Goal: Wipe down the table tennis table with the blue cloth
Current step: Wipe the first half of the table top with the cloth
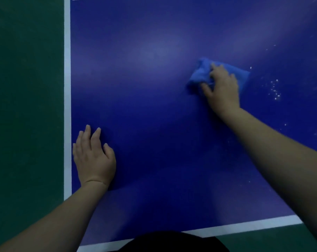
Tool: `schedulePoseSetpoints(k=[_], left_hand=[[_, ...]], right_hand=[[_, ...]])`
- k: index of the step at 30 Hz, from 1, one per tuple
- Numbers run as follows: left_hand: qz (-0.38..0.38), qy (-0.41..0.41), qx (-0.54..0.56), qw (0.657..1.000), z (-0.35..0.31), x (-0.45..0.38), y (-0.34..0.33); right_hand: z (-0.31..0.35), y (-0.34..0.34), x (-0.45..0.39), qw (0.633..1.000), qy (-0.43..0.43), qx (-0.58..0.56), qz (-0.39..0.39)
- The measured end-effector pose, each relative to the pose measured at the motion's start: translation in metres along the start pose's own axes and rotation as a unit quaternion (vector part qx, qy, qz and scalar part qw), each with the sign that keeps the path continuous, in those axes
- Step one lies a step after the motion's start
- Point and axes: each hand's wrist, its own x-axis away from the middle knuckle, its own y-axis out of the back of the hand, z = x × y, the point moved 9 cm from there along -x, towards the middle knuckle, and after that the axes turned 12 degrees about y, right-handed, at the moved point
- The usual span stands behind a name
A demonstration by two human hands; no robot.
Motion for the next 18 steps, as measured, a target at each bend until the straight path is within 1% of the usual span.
schedulePoseSetpoints(k=[2, 3, 4, 5, 6, 7, 8, 9, 10, 11, 12, 14, 16, 18], left_hand=[[0.0, 0.001, 0.0, 1.0, 0.0, 0.0, 0.0], [0.0, 0.001, 0.001, 1.0, 0.0, 0.0, 0.0], [0.0, 0.0, 0.001, 1.0, 0.0, 0.0, 0.0], [0.0, -0.001, 0.002, 1.0, 0.0, 0.0, 0.0], [0.0, -0.002, 0.002, 1.0, 0.001, 0.0, 0.0], [0.0, -0.002, 0.002, 1.0, 0.001, 0.0, 0.0], [0.001, -0.004, 0.002, 1.0, 0.001, 0.0, 0.0], [0.001, -0.004, 0.003, 1.0, 0.001, 0.0, 0.0], [0.002, -0.004, 0.003, 1.0, 0.002, -0.001, 0.0], [0.001, -0.003, 0.003, 1.0, 0.002, -0.001, -0.001], [0.001, -0.003, 0.003, 1.0, 0.002, -0.001, -0.001], [0.001, -0.006, 0.004, 1.0, 0.001, -0.001, 0.0], [0.002, -0.007, 0.004, 1.0, 0.001, -0.001, 0.0], [0.003, -0.006, 0.003, 1.0, 0.001, -0.001, 0.0]], right_hand=[[-0.048, 0.024, 0.017, 0.988, -0.137, -0.014, -0.07], [-0.055, 0.03, 0.04, 0.975, -0.198, -0.02, -0.101], [-0.047, 0.028, 0.064, 0.964, -0.236, -0.016, -0.124], [-0.027, 0.023, 0.085, 0.961, -0.238, -0.012, -0.137], [0.0, 0.012, 0.098, 0.97, -0.206, -0.013, -0.129], [0.03, -0.002, 0.105, 0.984, -0.147, -0.021, -0.1], [0.057, -0.017, 0.106, 0.995, -0.069, -0.032, -0.056], [0.078, -0.028, 0.102, 0.999, 0.008, -0.038, -0.012], [0.087, -0.032, 0.092, 0.997, 0.065, -0.036, 0.019], [0.082, -0.031, 0.08, 0.995, 0.086, -0.033, 0.037], [0.067, -0.025, 0.068, 0.996, 0.076, -0.026, 0.039], [0.023, -0.006, 0.063, 1.0, -0.008, -0.016, 0.009], [-0.01, 0.014, 0.095, 0.992, -0.112, -0.018, -0.048], [0.001, 0.02, 0.145, 0.982, -0.159, -0.012, -0.099]])
